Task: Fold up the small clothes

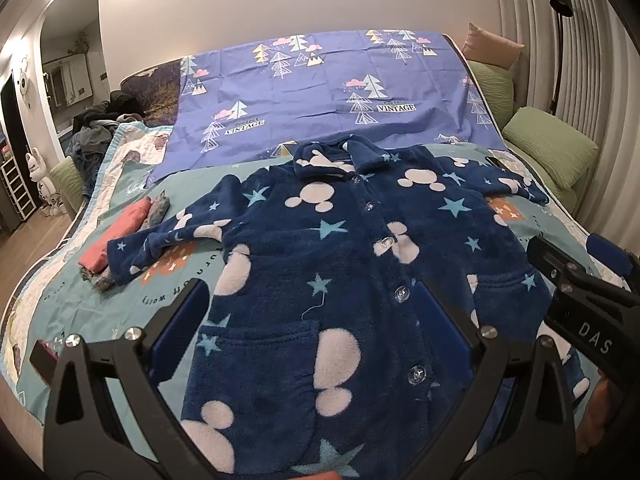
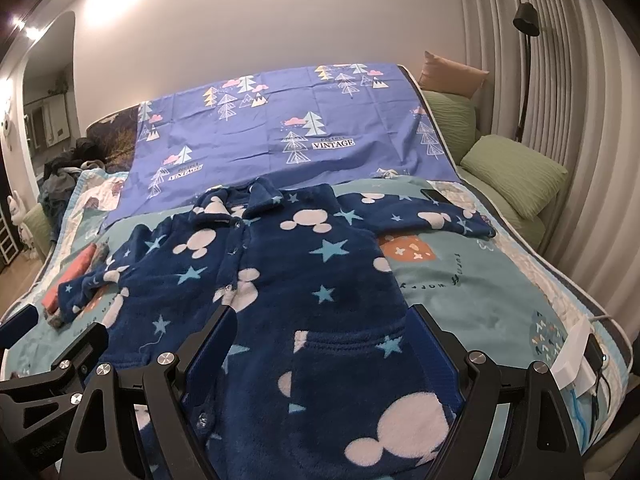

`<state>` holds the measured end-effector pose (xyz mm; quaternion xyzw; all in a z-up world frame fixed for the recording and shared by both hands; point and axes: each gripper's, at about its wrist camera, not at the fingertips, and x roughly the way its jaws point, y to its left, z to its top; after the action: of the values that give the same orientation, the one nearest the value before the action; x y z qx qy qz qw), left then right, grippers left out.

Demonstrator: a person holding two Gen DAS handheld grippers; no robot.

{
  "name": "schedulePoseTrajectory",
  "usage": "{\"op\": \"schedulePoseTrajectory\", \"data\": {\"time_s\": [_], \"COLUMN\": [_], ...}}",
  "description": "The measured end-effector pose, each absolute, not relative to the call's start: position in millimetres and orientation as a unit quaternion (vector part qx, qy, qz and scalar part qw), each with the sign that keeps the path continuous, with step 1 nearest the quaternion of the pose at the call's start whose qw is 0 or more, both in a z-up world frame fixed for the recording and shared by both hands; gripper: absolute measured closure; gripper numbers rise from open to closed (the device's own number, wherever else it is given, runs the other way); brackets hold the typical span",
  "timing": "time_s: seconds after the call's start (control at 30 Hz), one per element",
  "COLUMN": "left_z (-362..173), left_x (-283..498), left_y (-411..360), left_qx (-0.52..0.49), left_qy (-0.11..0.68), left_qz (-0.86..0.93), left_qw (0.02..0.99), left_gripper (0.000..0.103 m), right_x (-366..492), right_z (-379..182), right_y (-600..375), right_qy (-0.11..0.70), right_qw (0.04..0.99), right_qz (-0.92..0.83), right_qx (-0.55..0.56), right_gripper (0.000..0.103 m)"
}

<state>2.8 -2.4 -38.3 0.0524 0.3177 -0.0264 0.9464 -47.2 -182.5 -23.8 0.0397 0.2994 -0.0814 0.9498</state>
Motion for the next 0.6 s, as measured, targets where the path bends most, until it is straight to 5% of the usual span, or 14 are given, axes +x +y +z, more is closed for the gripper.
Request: {"op": "schedulePoseTrajectory", "data": {"time_s": [0.6], "left_z": [-40.6], "left_x": [6.7], "left_y": [0.5], "left_qx": [0.044], "left_qy": [0.322], "left_qz": [-0.029], "left_qw": [0.945], "left_gripper": [0.002], "right_x": [-42.0], "right_z": [-19.7], "right_y": [-177.8], "right_qy": [0.302], "right_qw": [0.949], "right_qz": [-0.082], "right_qx": [0.031], "right_gripper": [0.015]}}
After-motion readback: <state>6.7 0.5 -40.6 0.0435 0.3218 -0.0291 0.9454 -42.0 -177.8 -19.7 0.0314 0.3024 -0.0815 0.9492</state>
